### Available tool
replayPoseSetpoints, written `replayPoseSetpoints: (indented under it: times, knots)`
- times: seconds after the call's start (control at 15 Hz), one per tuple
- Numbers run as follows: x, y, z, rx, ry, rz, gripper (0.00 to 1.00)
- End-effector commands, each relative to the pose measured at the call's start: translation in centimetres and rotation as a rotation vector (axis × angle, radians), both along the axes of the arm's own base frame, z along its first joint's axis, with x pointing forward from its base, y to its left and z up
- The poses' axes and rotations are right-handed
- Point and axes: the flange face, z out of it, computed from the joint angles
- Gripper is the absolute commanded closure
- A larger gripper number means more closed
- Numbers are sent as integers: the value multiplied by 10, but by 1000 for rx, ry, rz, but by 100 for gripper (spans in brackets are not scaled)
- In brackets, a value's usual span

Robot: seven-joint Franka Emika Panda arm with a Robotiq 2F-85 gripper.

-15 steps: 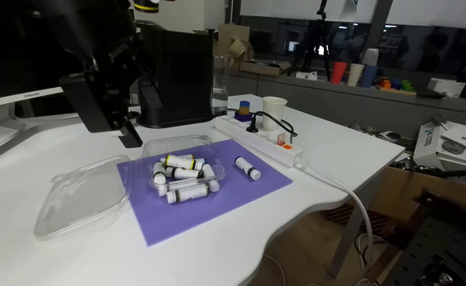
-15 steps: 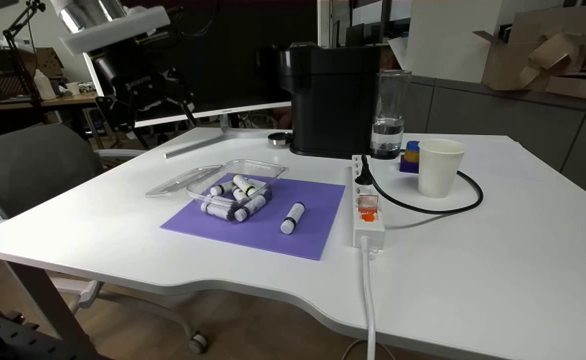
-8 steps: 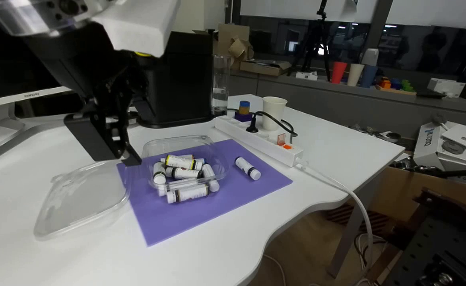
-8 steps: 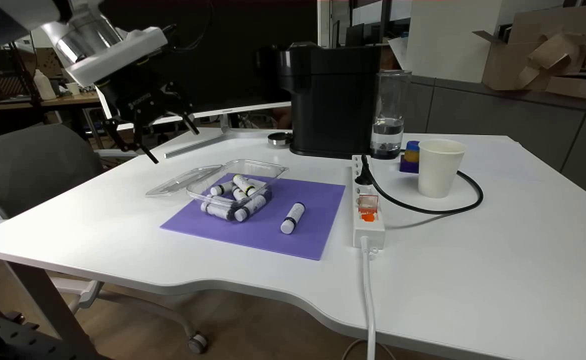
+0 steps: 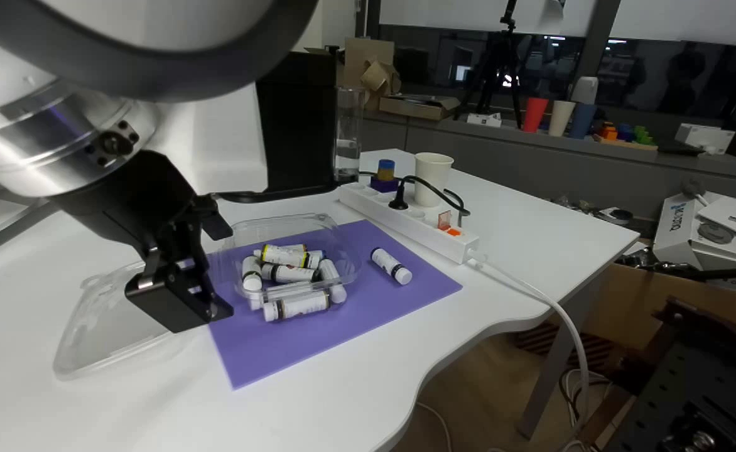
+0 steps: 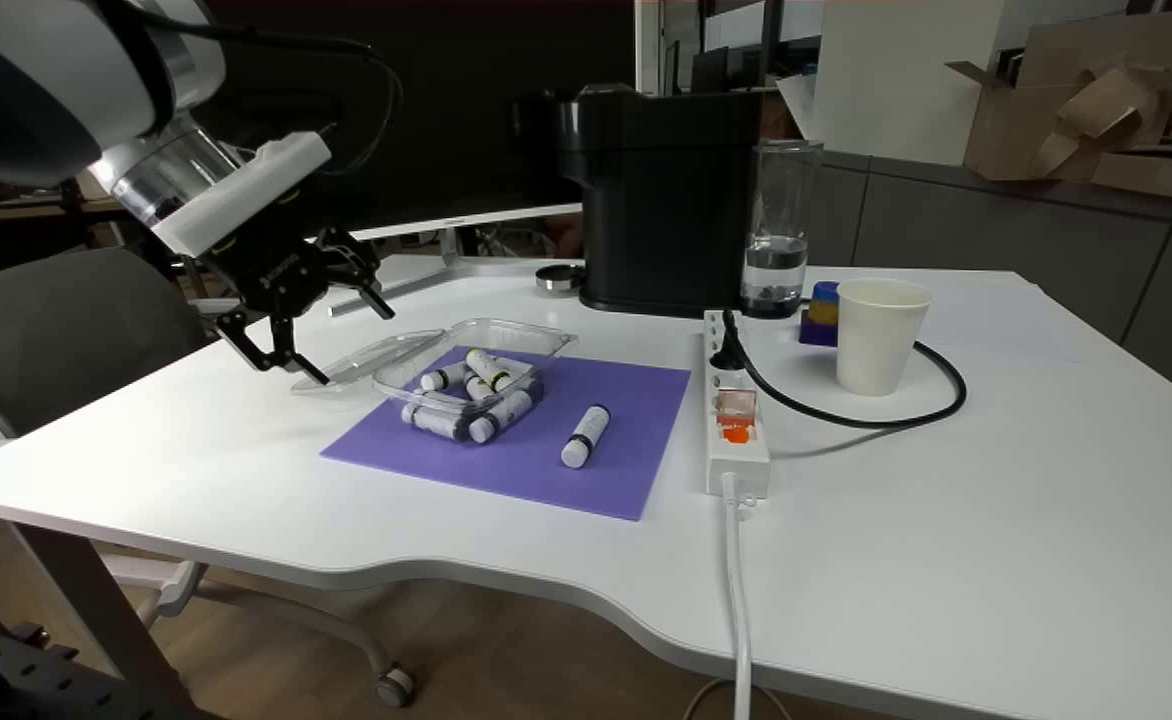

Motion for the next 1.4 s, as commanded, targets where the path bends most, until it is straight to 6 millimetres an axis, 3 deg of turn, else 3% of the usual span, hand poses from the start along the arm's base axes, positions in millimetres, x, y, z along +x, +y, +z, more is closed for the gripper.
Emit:
replayPoseSetpoints:
  times: [0.0, 0.73, 1.33]
  knots:
    - [5, 10, -17, -34, -39, 43, 0]
    - [15, 34, -56, -32, -64, 107, 0]
    - [23, 57, -62, -65, -139, 192, 0]
